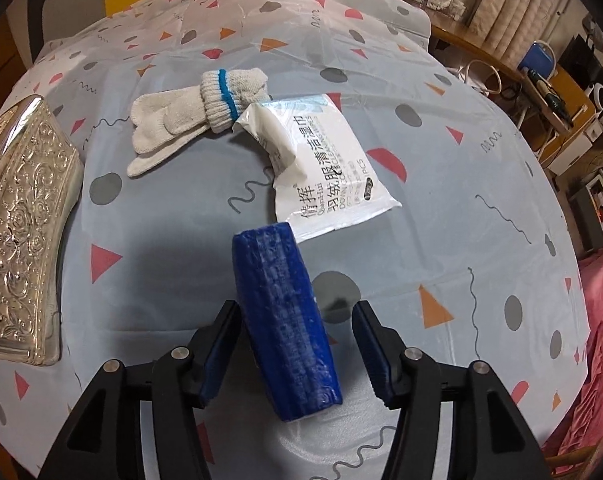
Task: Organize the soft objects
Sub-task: 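Lower the beige bandage roll into the gold tray and open the left tool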
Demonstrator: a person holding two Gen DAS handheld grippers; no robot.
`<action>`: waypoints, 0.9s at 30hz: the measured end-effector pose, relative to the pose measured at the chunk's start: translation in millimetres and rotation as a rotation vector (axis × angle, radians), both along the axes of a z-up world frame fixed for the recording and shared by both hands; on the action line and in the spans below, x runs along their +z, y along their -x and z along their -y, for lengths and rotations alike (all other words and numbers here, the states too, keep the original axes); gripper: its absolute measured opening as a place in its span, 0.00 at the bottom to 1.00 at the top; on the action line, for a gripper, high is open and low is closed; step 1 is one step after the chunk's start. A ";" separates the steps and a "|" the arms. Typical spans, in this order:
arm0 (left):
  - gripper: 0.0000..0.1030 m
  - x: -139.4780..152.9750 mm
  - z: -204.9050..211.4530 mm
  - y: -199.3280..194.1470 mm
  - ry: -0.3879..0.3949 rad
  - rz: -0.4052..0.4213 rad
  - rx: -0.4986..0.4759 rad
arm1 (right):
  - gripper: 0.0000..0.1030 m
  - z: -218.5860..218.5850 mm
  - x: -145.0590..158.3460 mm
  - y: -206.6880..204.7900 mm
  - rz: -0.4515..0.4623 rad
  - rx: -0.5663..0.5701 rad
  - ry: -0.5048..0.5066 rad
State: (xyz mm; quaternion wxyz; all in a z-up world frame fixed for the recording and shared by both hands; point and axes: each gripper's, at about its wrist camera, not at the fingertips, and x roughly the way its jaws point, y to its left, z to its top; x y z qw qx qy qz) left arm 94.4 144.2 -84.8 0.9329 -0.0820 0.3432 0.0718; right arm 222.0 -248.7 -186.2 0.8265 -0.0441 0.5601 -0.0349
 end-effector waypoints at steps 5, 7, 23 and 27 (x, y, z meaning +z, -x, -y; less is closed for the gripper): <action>0.39 -10.4 -2.0 8.0 0.001 -0.017 0.001 | 0.43 -4.2 0.6 5.4 0.034 0.001 -0.005; 0.39 -13.7 -2.8 11.1 0.001 -0.022 0.001 | 0.25 -4.7 -0.6 4.8 0.031 0.008 0.000; 0.39 -27.7 -23.7 26.0 0.033 -0.046 0.029 | 0.24 6.1 -11.0 5.4 -0.020 -0.012 -0.051; 0.39 -26.7 -36.5 32.1 0.054 -0.042 0.057 | 0.24 11.7 -11.7 2.1 -0.021 -0.022 -0.073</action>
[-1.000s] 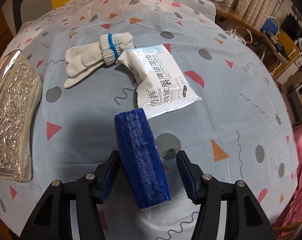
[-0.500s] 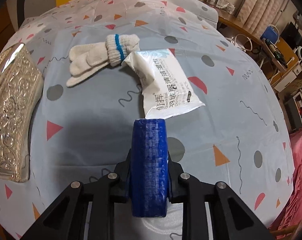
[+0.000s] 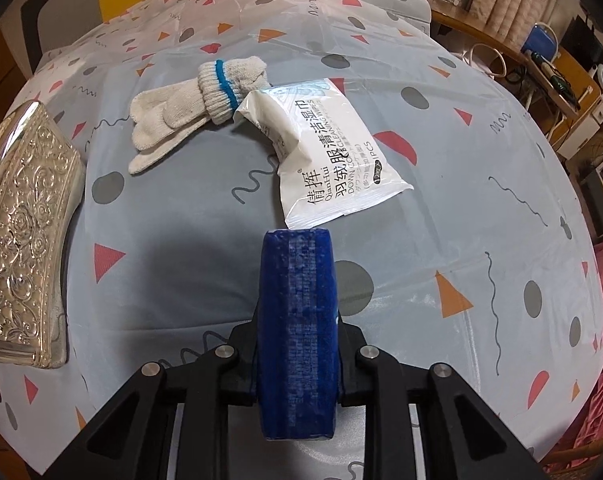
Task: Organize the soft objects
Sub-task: 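Lower the beige bandage roll into the gold tray and open the left tool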
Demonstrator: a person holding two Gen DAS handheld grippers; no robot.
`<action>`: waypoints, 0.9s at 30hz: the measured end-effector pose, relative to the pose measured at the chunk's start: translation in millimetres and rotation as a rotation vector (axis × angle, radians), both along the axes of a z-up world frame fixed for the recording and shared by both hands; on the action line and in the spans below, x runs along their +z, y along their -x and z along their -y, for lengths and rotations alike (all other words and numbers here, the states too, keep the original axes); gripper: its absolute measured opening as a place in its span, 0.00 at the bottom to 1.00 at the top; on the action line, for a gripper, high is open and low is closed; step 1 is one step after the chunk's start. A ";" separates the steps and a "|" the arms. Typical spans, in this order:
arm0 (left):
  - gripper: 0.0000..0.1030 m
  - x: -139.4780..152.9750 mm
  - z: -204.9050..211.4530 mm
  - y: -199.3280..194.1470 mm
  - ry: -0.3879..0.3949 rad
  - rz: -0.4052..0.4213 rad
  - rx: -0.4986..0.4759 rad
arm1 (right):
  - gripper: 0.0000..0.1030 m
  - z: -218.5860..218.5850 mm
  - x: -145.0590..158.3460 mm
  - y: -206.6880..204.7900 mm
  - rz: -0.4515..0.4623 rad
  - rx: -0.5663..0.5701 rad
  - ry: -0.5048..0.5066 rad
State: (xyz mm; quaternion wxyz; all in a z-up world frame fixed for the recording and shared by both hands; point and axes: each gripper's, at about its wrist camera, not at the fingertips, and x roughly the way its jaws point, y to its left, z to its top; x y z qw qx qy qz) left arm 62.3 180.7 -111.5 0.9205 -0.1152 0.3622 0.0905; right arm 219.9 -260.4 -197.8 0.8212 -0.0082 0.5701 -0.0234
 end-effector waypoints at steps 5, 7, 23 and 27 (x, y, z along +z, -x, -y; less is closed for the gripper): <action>0.39 0.5 -20.4 12.1 0.020 0.003 0.040 | 0.24 5.1 -0.6 -2.7 -0.002 -0.006 -0.026; 0.39 -2.1 -29.2 16.5 0.026 -0.005 0.060 | 0.26 12.7 -0.2 -4.0 -0.006 -0.024 -0.075; 0.43 -28.4 -55.2 18.1 0.021 -0.089 0.147 | 0.23 22.6 0.9 -8.3 -0.005 -0.080 -0.074; 0.56 -32.1 -52.0 17.6 0.000 -0.104 0.151 | 0.23 16.3 0.1 -8.8 -0.004 -0.067 -0.017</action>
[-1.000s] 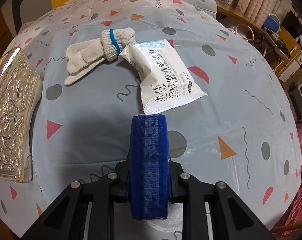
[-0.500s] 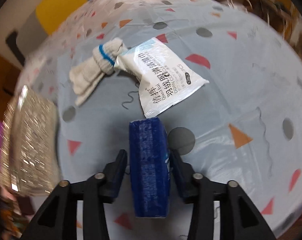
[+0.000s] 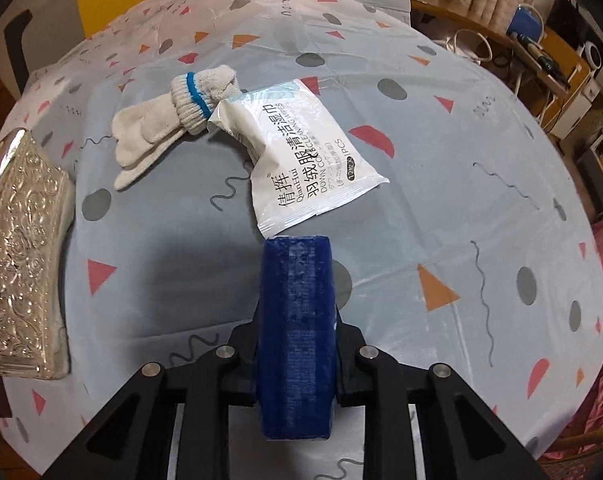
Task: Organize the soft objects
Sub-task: 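Lower the beige bandage roll into the gold tray and open the left tool, then carry the blue Tempo tissue pack into the gold tray and open the right tool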
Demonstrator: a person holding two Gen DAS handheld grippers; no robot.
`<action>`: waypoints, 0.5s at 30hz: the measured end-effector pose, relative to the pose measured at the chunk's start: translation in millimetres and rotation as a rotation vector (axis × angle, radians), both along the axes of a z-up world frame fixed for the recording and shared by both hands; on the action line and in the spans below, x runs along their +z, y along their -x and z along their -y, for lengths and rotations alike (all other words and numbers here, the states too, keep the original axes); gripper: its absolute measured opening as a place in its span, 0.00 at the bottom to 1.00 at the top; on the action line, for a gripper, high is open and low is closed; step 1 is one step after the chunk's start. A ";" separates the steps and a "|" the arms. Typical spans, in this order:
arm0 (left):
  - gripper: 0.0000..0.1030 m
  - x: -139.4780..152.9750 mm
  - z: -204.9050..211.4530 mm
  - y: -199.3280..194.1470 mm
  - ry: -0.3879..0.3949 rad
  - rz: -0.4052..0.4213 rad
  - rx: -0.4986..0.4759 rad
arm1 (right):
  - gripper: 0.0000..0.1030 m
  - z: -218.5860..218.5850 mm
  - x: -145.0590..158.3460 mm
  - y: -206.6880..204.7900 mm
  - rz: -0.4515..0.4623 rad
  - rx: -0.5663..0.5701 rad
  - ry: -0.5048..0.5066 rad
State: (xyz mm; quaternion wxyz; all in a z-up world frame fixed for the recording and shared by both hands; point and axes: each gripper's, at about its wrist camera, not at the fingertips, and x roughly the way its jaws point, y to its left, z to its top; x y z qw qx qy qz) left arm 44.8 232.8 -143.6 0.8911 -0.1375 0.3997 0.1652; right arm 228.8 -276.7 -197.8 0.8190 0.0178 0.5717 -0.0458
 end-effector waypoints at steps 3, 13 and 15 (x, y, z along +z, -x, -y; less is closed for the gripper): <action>0.66 5.7 4.5 4.2 -0.032 0.017 0.016 | 0.23 -0.5 0.4 2.9 0.003 -0.011 0.022; 0.69 22.3 22.8 11.9 -0.037 0.062 -0.049 | 0.23 -10.3 10.7 9.3 0.053 0.009 0.024; 0.69 24.6 27.5 13.9 -0.038 0.068 -0.064 | 0.23 -9.7 13.6 12.6 0.058 0.013 0.020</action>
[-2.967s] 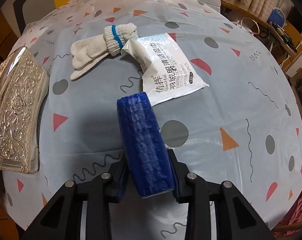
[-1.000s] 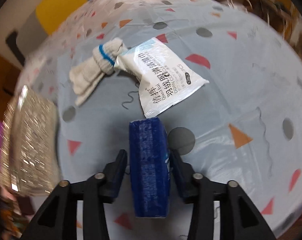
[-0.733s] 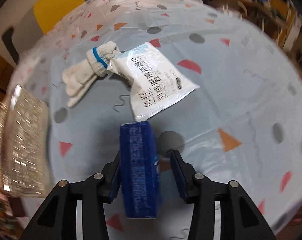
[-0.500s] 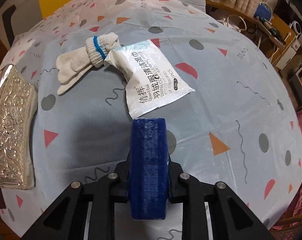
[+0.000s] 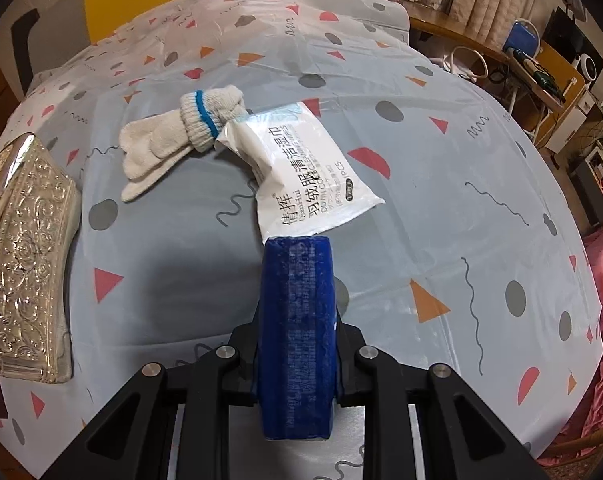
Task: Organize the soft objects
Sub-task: 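Carry the blue Tempo tissue pack into the gold tray and open the right tool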
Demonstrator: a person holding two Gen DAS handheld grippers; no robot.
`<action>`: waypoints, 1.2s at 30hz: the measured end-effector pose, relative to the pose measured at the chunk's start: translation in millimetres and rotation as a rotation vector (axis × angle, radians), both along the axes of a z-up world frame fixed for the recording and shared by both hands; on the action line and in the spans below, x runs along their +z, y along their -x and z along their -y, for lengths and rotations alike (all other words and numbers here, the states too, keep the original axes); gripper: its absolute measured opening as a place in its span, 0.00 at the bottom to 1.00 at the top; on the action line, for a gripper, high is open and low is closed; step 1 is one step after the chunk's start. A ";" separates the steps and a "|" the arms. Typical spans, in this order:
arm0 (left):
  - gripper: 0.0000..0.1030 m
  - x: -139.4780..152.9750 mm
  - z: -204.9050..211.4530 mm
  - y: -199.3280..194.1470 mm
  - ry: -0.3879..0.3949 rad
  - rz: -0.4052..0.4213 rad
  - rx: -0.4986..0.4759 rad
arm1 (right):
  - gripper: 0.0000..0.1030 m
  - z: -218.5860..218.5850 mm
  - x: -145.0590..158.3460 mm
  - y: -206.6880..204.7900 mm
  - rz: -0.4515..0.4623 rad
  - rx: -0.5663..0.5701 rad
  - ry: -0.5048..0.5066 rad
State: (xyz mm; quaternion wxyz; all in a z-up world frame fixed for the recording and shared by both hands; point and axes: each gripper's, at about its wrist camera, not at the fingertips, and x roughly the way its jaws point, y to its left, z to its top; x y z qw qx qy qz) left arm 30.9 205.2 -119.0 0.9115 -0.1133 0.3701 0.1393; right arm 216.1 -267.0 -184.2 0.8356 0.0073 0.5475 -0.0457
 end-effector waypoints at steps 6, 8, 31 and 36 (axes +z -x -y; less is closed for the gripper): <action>0.69 6.2 9.3 3.9 -0.002 0.015 -0.037 | 0.23 -4.1 11.6 2.2 0.052 0.012 -0.054; 0.69 7.4 11.1 4.7 0.000 0.017 -0.045 | 0.23 -8.5 14.5 2.3 0.061 0.017 -0.063; 0.69 7.5 15.9 14.9 0.005 0.013 -0.059 | 0.23 -166.1 118.6 -46.4 0.251 0.308 -0.133; 0.69 6.1 11.6 16.6 0.011 0.010 -0.048 | 0.23 -235.2 143.8 -28.3 0.312 0.470 -0.152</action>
